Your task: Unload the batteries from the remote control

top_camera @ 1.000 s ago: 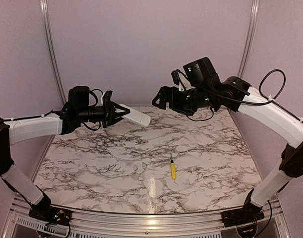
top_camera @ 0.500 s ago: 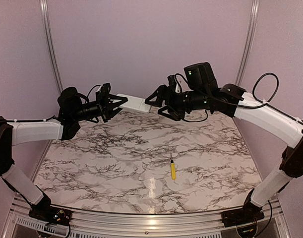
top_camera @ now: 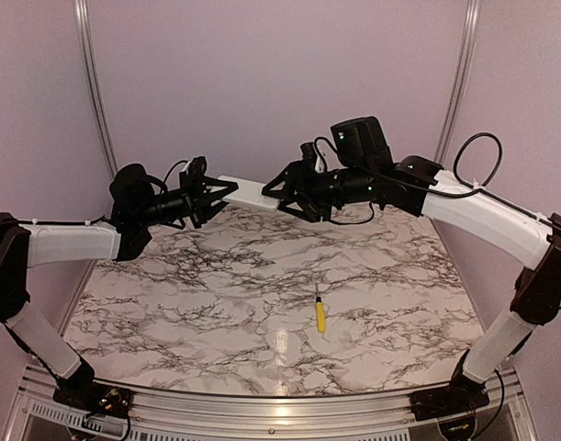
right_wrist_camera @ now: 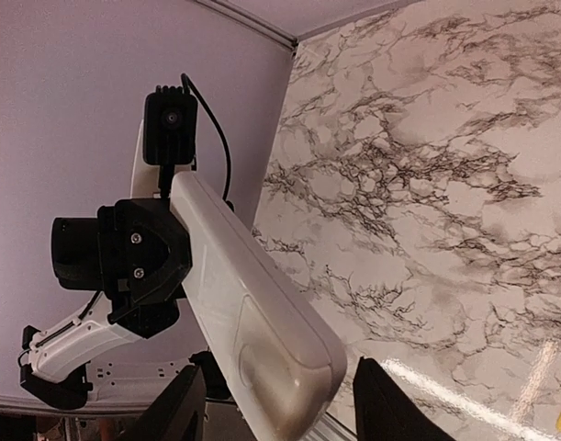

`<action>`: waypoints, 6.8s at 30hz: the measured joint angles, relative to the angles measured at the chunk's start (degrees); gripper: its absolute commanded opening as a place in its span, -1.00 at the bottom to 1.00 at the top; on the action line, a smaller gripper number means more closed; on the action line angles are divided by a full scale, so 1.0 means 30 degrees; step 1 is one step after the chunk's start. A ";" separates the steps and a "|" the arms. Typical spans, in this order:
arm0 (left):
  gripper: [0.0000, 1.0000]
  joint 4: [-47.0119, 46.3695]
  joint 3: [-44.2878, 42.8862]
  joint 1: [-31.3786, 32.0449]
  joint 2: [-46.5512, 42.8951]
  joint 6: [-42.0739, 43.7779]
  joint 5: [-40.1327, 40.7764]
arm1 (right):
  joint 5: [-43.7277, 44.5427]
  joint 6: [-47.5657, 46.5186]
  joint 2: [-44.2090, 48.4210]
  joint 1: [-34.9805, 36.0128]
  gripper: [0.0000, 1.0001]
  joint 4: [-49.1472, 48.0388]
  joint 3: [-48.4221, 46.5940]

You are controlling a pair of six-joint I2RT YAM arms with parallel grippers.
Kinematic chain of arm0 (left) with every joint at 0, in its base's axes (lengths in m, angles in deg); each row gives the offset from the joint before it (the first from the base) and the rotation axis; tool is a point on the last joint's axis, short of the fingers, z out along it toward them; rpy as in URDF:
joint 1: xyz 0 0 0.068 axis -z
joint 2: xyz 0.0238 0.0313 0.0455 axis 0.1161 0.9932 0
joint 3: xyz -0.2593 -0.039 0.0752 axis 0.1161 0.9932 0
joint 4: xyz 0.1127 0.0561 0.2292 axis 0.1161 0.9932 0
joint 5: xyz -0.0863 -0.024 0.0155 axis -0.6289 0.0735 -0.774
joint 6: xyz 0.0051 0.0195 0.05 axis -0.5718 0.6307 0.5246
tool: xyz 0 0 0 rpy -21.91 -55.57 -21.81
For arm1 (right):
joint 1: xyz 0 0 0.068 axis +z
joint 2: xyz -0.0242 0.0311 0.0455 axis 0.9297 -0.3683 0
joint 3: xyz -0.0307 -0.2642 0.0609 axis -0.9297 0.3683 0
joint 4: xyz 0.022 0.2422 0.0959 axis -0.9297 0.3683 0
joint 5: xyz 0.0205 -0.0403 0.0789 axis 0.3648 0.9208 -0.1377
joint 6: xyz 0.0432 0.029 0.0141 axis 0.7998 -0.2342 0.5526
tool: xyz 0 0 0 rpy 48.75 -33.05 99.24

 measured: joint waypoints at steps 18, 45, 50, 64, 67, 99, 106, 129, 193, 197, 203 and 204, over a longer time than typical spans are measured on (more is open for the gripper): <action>-1.00 0.0058 0.0670 0.0000 -0.0036 -0.0029 0.0590 | -0.0182 0.0539 -0.0444 -0.0015 -0.13 -0.0197 0.0000; -1.00 0.2011 0.0641 0.0160 -0.0357 0.1545 0.1290 | -0.0087 0.0882 -0.1450 -0.0124 -0.18 0.0539 -0.0663; -1.00 0.2980 0.0313 0.0189 -0.0430 0.2259 0.1370 | 0.0087 0.0882 -0.1705 -0.0146 -0.23 0.0896 -0.0918; -1.00 0.4138 -0.0240 0.0175 -0.0437 0.3184 0.1362 | 0.0160 0.0823 -0.2244 -0.0226 -0.33 0.1639 -0.1632; -1.00 0.4291 -0.0277 0.0146 -0.0437 0.3337 0.1362 | 0.0146 0.0845 -0.2346 -0.0255 -0.36 0.1749 -0.1749; -1.00 0.4335 -0.0495 0.0000 -0.0437 0.3534 0.1341 | -0.0175 0.0976 -0.2404 -0.0430 -0.49 0.1719 -0.1982; -1.00 0.4328 -0.0495 -0.0015 -0.0437 0.3526 0.1348 | -0.0168 0.0984 -0.2375 -0.0437 -0.51 0.1719 -0.1974; -1.00 0.3599 -0.0255 0.0022 -0.0539 0.3082 0.0998 | -0.0160 0.1290 -0.1515 -0.0408 -0.62 0.1144 -0.1049; -1.00 0.5275 0.2761 -0.1231 -0.3220 0.3650 0.1188 | 0.1151 -0.0452 -0.0852 0.0189 0.57 0.1770 0.0408; -1.00 0.5916 0.4000 -0.1224 -0.4277 0.4146 0.1625 | 0.1931 -0.1100 -0.0488 0.0182 0.79 0.2827 0.0714; -1.00 0.7016 0.5960 -0.0845 -0.5916 0.4626 0.2696 | 0.3140 -0.2470 0.0095 0.0073 0.97 0.4495 0.0991; -1.00 0.7257 0.6171 -0.0656 -0.6200 0.4699 0.3031 | 0.3300 -0.2739 0.0124 0.0022 0.97 0.4750 0.0991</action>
